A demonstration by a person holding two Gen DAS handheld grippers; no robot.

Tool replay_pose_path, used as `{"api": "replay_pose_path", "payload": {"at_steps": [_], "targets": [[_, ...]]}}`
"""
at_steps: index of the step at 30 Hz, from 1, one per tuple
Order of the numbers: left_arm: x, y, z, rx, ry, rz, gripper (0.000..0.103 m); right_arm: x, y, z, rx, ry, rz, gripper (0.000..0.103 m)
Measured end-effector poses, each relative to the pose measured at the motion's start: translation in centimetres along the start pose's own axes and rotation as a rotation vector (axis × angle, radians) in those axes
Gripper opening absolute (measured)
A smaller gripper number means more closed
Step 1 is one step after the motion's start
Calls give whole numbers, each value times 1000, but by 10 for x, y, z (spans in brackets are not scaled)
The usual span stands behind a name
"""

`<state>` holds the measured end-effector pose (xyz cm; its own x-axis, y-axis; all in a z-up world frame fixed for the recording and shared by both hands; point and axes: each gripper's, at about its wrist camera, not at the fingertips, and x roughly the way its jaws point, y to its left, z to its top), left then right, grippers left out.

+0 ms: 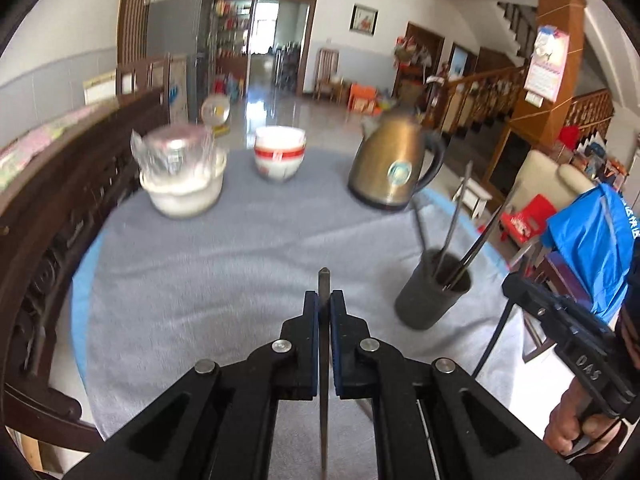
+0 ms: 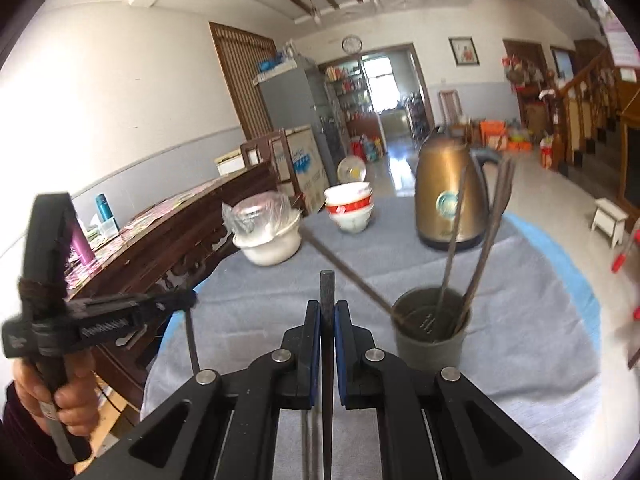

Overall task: Organize utensils
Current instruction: 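Lift the chopstick with the right tool and drop it into the cup, then carry another chopstick in the right tool over the grey cup and release it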

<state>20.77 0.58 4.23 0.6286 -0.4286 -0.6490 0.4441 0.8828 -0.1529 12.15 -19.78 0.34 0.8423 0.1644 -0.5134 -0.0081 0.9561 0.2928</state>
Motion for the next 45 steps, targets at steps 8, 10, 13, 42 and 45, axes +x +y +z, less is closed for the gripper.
{"api": "replay_pose_path", "payload": {"at_steps": [8,10,13,42,45], "targets": [[-30,-18,13,16,-98,-16,6,-31,-15,5,30,-68,-22,7],[-37,-22,14,19,-116,-17,6,-37,-20,6,33,-88,-26,7],[-44,-30,17,30,-146,-6,6,-42,-26,7,52,-105,-30,7],[-37,-85,2,124,-181,136,6,-80,-64,-1,218,-312,-25,7],[-37,-93,4,163,-201,173,6,-83,-66,-1,225,-322,-25,7]]}}
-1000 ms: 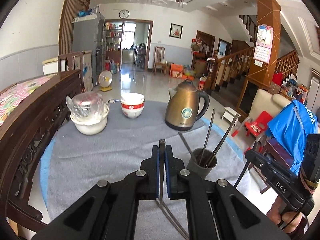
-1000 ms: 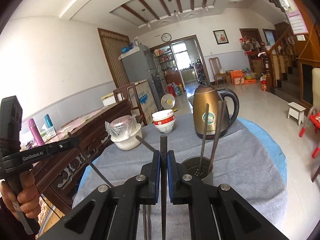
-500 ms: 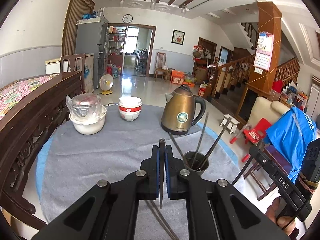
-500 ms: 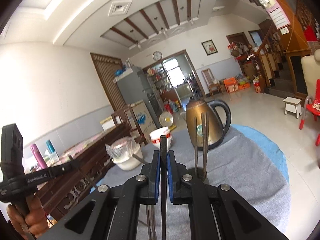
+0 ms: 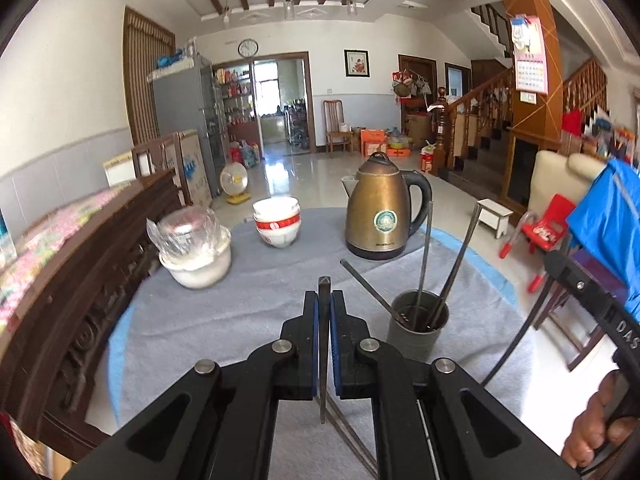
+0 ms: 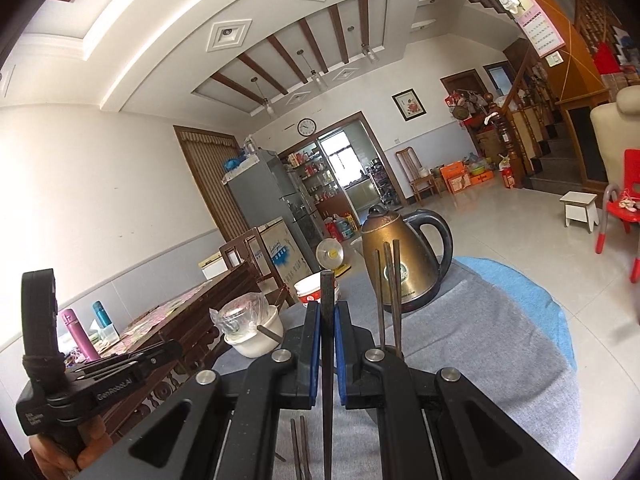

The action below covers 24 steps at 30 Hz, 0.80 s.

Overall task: Organize utensils
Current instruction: 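Carry another chopstick in the right tool over the grey cup and release it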

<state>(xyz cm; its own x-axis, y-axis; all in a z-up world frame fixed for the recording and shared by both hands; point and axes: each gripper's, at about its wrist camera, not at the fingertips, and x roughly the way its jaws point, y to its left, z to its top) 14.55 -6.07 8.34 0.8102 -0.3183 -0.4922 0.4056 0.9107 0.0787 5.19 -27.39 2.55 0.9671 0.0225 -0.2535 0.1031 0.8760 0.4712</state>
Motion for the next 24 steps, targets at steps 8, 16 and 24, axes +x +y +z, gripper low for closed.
{"api": "replay_pose_path", "payload": {"at_steps": [8,16,24], "targets": [[-1,-14,12,50,-21,29,6,-5,-10,4,26,-17,-2,7],[-1,-29,37,64,-44,8,6,-15,-14,20,38,-60,-7,7],[0,-38,67,46,-65,-61,6,-18,-1,53,-3,-138,-9,7]]}}
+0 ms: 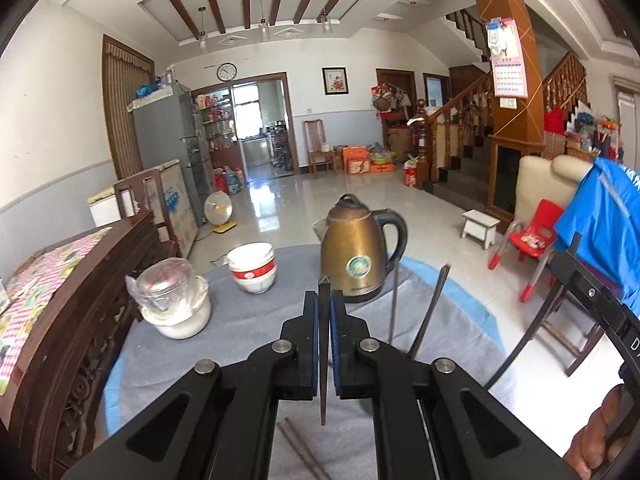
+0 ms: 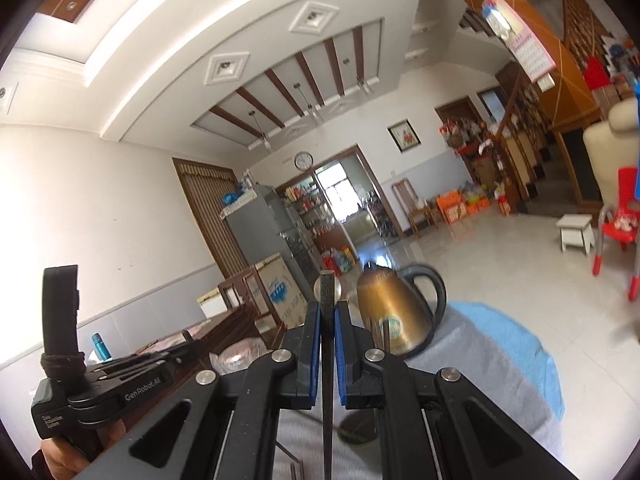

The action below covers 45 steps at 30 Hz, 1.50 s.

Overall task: Organize utensils
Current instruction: 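Carry another chopstick in the right tool over the grey cup and release it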

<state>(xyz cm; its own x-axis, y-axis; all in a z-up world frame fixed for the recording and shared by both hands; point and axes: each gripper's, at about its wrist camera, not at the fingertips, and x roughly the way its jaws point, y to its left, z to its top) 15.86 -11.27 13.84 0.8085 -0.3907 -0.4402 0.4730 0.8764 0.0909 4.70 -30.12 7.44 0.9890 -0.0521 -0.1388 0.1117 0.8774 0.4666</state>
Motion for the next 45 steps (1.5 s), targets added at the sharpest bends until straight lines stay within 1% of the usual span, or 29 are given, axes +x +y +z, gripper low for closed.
{"api": "replay_pose_path", "payload": {"at_steps": [5,8,13,15,18,23,26,31,34,40,42,43,44,45], "targets": [[-4,5,20,-37,-41,-36,6,3,17,19,-46,-87,-18,7],[-4,9,29,-71,-69,-58,6,8,25,23,-66,-134,-37,7],[2,14,36,-139,-104,-102,6,24,34,17,-105,-191,-99,7],[7,14,35,-163,-113,-112,6,33,37,12,-125,-192,-122,7],[18,13,33,-195,-116,-124,6,49,36,2,-154,-172,-162,7],[34,7,24,-215,-118,-118,6,67,22,-12,-128,-135,-202,7],[46,0,16,-216,-104,-105,6,74,12,-17,-99,-112,-221,7],[61,-6,4,-211,-58,-92,6,80,3,-23,-81,-67,-222,7],[67,-7,-2,-217,-21,-97,6,80,1,-28,-75,-34,-216,8],[61,-6,-8,-214,4,-106,6,78,-1,-33,-57,25,-197,8],[56,-7,-10,-203,0,-104,6,80,1,-35,-57,48,-197,8],[54,-7,-10,-195,-1,-103,7,81,1,-37,-58,61,-192,8],[50,-7,-11,-185,-4,-99,11,82,2,-39,-57,79,-188,9],[47,-7,-12,-178,-7,-96,24,82,2,-41,-56,89,-190,9]]}}
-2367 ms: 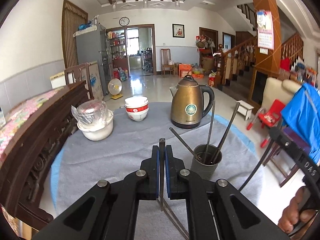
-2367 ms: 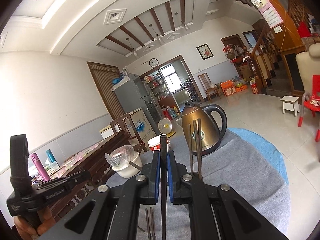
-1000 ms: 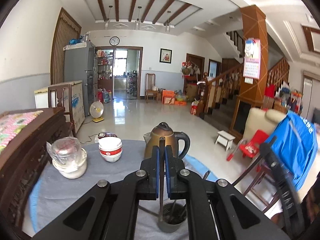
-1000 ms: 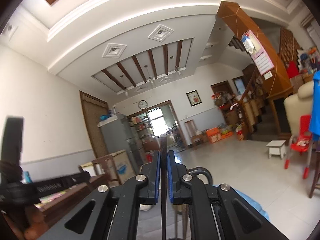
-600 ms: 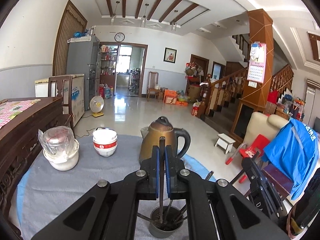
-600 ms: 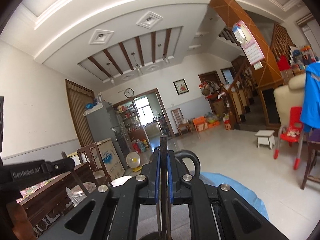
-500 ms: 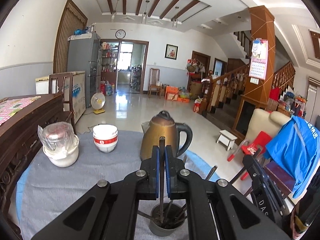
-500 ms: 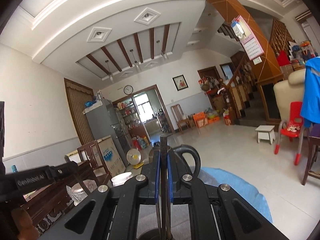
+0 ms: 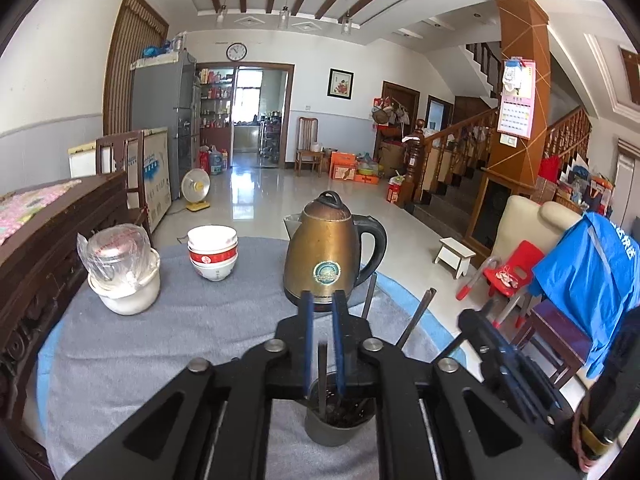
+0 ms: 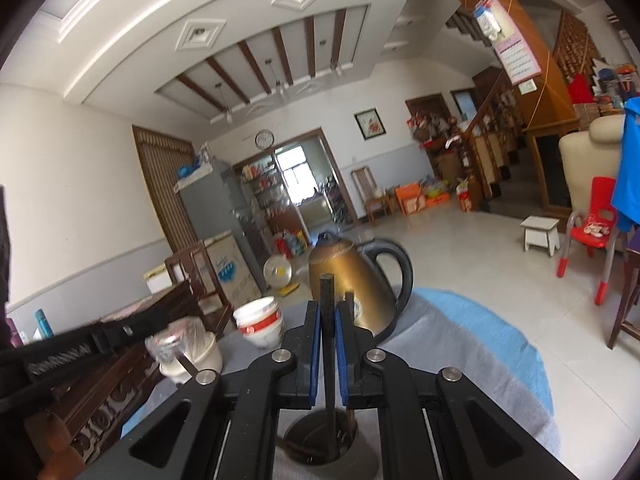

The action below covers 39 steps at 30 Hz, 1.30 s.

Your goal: Organize utensils

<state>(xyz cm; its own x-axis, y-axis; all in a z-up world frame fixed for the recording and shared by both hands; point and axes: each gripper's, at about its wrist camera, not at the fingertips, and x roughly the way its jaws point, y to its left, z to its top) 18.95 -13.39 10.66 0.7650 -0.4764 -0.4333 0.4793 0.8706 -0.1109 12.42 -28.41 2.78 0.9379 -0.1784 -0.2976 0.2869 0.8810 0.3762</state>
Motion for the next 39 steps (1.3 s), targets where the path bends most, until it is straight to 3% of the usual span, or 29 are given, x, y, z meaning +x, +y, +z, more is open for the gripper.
{"api": "replay_pose_path", "payload": {"at_steps": [1,2,9,12,14,15,16,24,29,34,39], "targets": [[-4,0,-1,9,-5,4,34,0,1,-2,2,14,2,11],[-11,3,-2,14,-16,11,53,0,2,-4,3,24,5,11],[-65,29,-12,60,-96,69,63,-5,14,-9,-5,79,7,11],[-83,49,-22,58,-95,94,74,-11,19,-9,6,98,8,21],[-92,64,-34,56,-80,98,75,-17,21,-11,22,108,6,37],[-95,70,-41,63,-73,110,76,-22,22,-13,30,109,10,54],[-97,75,-45,66,-67,121,77,-29,24,-14,33,104,12,61],[-83,108,-106,84,112,121,79,-99,50,-4,-106,23,-81,61],[-76,109,-143,164,206,127,79,-154,49,1,-153,48,-171,61],[-89,105,-181,289,242,164,79,-207,30,-5,-150,59,-263,61],[-111,100,-189,304,241,182,79,-227,3,-12,-89,78,-249,61]]}}
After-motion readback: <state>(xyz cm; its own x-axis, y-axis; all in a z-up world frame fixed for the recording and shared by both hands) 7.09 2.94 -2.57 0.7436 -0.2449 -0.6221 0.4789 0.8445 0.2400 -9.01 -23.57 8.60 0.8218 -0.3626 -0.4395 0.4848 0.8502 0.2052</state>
